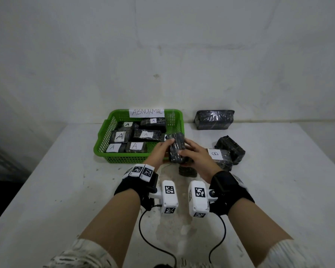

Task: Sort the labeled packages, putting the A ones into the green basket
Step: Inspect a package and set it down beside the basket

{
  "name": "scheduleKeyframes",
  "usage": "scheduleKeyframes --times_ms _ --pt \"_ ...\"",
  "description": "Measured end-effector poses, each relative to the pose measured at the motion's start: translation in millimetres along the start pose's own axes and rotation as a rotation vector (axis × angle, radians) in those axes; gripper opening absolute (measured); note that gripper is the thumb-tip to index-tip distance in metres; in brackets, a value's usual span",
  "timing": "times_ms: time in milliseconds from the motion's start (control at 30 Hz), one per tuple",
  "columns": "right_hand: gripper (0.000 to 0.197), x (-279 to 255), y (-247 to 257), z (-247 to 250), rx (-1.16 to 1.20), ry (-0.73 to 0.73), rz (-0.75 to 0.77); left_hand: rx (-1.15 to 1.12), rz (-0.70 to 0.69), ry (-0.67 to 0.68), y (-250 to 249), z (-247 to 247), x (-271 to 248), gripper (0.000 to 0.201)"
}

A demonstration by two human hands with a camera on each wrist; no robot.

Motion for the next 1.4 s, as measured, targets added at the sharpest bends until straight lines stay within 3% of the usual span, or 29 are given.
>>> scheduleKeyframes --times_ms 167,367,500,600,667,800,1033,1233,1400 --pt "0.053 1 -1 -1 0.018 -0.028 0.004 0.085 0.031 0.016 7 5 -2 0.04" --pt "0.059 0 -1 -6 0.037 0.03 -0.003 0.075 -0.033 -0.025 -1 8 -5 0.038" --pt "0.059 1 4 -2 0.005 -0.023 0.025 0.101 -0.021 -0.05 3 10 -5 0.071" --pt "0.067 0 8 3 -0.073 -0.079 0.045 0.036 -0.003 0.0 8 7 -5 0.05" --pt "0.071 -3 11 -2 -0.155 -0.029 0.054 0.053 0.012 0.035 8 4 -6 0.039" --pt "0.064 -3 9 -6 -0.114 0.029 0.005 0.097 0.104 0.055 14 1 -8 0.04" --pt "0.057 -2 7 -1 -0.111 -0.022 -0.004 0.299 0.103 0.045 15 6 -5 0.031" --pt "0.045 2 -3 9 -0.157 -0.105 -0.042 0.128 0.025 0.02 8 -2 -3 0.023" --pt "0.03 1 0 14 -0.168 -0.116 -0.052 -0.033 0.003 0.127 4 -12 -8 0.025"
Point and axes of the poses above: each hand's wrist, its own x-axis towards the middle knuckle, its own z-axis out of the back of the hand, y = z × x, the point moved 9 cm from there along x, towards the middle knuckle, and after that the axes turned 4 degrees about x, right-handed, at the moved point
